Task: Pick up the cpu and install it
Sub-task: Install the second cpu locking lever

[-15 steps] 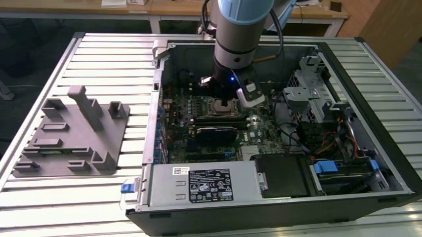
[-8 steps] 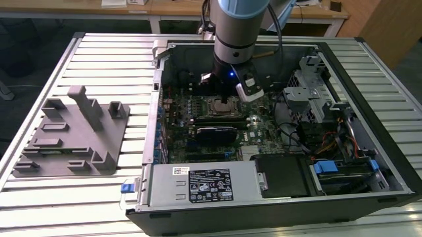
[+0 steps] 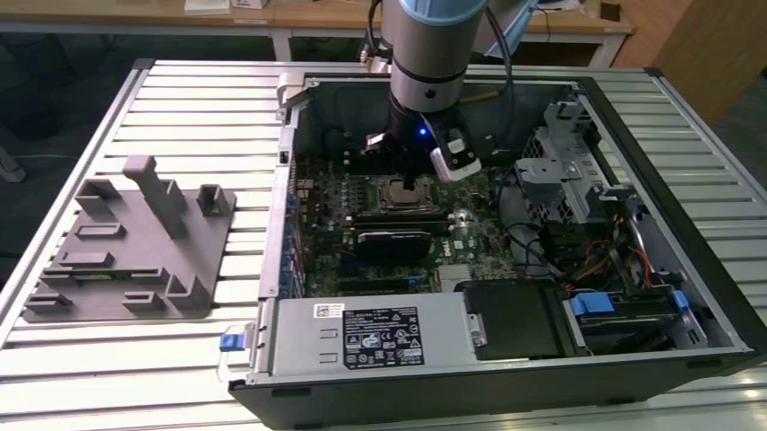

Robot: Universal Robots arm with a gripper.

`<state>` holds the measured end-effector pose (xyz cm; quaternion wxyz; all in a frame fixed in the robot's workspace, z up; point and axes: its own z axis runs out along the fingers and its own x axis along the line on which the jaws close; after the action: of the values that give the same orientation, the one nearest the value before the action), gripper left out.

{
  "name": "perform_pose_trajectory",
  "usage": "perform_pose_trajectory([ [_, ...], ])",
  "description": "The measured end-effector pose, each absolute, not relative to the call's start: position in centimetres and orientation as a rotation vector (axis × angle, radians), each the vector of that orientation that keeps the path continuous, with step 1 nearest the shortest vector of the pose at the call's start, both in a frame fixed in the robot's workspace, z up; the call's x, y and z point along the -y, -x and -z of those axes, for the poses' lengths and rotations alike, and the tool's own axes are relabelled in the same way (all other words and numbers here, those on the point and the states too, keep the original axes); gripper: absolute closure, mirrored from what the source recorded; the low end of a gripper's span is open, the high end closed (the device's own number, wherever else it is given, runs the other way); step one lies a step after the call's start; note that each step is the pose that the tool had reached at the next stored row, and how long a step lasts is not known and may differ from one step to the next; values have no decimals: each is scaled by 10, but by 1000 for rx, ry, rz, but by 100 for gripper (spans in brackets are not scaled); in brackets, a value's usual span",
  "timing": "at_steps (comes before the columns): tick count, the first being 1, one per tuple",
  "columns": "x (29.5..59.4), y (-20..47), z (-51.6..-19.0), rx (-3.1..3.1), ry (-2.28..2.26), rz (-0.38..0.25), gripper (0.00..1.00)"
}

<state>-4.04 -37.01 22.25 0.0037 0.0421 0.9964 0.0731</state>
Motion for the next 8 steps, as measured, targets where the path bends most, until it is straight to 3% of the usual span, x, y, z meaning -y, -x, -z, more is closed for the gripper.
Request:
perform_pose_trajectory([
  [8,369,39,-222,-3123,-132,-229,89],
])
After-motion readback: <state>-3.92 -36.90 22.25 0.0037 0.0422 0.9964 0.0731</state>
